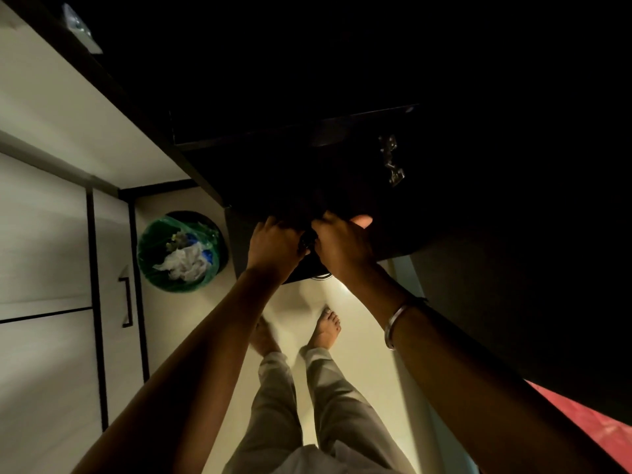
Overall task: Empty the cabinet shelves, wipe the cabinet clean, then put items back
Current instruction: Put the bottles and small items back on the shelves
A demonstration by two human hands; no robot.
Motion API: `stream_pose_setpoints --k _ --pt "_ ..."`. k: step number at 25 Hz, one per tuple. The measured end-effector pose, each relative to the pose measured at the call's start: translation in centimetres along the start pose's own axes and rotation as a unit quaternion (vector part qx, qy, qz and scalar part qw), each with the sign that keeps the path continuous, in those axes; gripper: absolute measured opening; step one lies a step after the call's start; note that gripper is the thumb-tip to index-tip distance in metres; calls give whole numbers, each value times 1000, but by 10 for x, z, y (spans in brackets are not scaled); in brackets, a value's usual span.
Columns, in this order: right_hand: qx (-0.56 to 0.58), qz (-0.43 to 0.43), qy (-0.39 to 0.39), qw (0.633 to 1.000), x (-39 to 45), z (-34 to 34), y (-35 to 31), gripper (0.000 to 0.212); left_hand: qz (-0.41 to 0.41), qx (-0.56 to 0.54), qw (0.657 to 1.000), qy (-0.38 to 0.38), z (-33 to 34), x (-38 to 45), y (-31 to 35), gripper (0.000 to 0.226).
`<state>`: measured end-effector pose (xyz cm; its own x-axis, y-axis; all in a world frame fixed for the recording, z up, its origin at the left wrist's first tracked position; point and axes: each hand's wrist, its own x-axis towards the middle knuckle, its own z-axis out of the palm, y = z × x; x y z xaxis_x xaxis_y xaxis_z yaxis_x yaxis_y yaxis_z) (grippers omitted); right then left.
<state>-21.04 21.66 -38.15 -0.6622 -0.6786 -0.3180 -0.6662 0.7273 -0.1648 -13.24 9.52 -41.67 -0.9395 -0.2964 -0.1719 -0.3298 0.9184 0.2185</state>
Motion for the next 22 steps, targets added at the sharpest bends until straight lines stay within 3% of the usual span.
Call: stream_pose_setpoints --k 4,8,14,19,22 --pt "-11 -21 -51 998 7 15 -4 32 -6 21 1000 -9 13 2 2 18" --pt "34 55 -96 993 8 5 -14 20 -7 6 1000 -7 15 3 7 18" --pt "172 84 9 981 -1 -24 -10 20 0 -56 998 29 -39 6 6 12" --pt "351 94 83 928 -23 -92 0 12 -19 -259 965 27 -125 -9 0 19" --pt "498 99 124 853 -43 -148 2 8 -59 -422 904 41 -193 -26 -3 16"
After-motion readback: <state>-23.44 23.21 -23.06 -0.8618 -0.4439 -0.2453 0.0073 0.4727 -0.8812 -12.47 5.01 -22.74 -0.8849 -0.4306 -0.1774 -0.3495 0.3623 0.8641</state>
